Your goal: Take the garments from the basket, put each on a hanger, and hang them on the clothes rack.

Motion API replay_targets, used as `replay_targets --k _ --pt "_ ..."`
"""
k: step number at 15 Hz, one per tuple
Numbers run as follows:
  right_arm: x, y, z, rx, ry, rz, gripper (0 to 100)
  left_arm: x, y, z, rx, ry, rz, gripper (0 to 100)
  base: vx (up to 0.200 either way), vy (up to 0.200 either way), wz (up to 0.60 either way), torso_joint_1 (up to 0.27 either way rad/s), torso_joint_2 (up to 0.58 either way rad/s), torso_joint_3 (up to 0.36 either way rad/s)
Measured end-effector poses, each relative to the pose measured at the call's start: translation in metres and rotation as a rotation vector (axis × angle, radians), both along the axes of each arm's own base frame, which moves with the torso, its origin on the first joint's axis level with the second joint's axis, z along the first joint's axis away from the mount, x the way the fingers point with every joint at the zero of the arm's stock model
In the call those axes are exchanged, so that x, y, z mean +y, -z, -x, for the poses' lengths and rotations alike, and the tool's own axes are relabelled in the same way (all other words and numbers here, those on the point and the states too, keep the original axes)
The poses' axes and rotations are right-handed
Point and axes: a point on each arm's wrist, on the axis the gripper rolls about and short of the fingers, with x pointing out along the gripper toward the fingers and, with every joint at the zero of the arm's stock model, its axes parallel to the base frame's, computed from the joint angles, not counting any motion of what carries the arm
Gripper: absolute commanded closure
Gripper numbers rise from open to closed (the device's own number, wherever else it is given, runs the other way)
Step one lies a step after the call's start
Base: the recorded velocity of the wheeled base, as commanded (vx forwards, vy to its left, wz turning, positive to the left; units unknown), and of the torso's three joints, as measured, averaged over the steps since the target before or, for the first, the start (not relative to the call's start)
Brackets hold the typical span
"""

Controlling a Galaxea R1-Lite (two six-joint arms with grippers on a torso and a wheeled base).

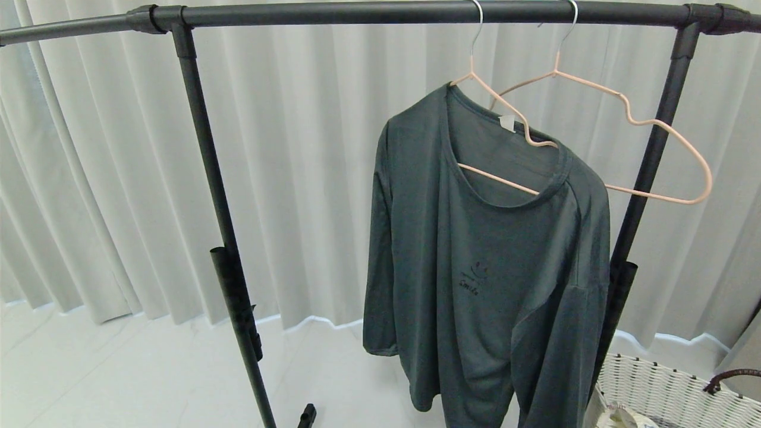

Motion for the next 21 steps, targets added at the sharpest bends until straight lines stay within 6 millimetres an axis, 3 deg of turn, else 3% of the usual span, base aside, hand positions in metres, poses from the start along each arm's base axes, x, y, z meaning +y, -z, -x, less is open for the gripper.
replay_targets --k 4,9,15,21 --pt "0.002 -0.024 -0.022 0.023 -0.099 -0.062 0 0.0 0.0 0.0 -0.003 0.001 0.001 0 0.0 0.0 0.0 0.0 0.0 0.0" --pt "0.016 -0.032 -0.079 0.245 -0.221 -0.132 0 0.0 0.0 0.0 -0.001 0.004 0.001 0 0.0 0.0 0.0 0.0 0.0 0.0" --pt "0.049 0.004 -0.137 0.434 -0.137 -0.067 0 0.0 0.0 0.0 -0.001 0.003 0.001 0 0.0 0.0 0.0 0.0 0.0 0.0" --pt "0.057 0.039 -0.165 0.491 -0.035 0.061 0 0.0 0.0 0.0 0.002 0.003 0.0 0 0.0 0.0 0.0 0.0 0.0 0.0"
